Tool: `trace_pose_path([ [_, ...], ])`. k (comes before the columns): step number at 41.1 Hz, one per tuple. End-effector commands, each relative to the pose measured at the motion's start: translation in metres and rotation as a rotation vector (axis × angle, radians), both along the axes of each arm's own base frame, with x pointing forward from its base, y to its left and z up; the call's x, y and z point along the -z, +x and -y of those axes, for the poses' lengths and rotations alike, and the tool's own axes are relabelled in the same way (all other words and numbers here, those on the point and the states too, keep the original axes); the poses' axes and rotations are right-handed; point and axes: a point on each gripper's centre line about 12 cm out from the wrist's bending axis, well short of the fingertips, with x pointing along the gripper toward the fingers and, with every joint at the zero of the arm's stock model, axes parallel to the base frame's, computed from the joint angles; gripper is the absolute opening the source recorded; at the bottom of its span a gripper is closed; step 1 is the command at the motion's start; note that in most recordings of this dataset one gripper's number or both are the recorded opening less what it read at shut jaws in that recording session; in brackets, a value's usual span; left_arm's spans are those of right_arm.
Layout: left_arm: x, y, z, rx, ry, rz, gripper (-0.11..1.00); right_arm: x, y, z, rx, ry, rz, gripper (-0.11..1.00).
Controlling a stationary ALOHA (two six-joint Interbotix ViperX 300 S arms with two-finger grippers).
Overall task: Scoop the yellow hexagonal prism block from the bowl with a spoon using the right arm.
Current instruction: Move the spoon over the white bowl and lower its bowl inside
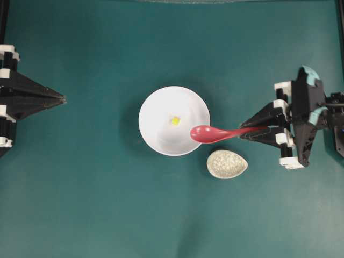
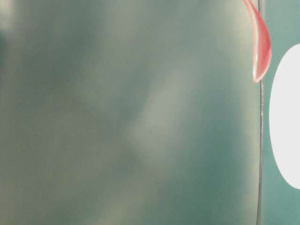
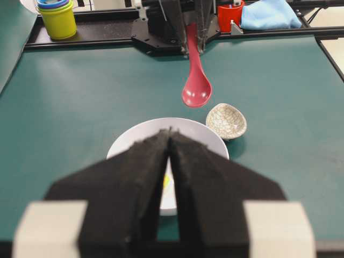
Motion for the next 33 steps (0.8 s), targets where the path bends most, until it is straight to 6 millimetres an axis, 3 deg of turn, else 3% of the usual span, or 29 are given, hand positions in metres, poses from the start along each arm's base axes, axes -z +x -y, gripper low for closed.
trace_pose_path([
  [1, -0.007, 0.002, 0.000, -0.001, 0.003, 0.020, 0.08, -0.017, 0.008, 0.006, -0.007, 0.018, 0.001, 0.24],
  [19, -0.007, 0.002, 0.000, -0.001, 0.003, 0.018, 0.08, -0.042, 0.027, 0.029, -0.043, 0.048, -0.099, 0.24],
  [33, -0.007, 0.002, -0.001, -0.002, 0.003, 0.021, 0.08, -0.039, 0.055, 0.036, -0.107, 0.045, -0.232, 0.24],
])
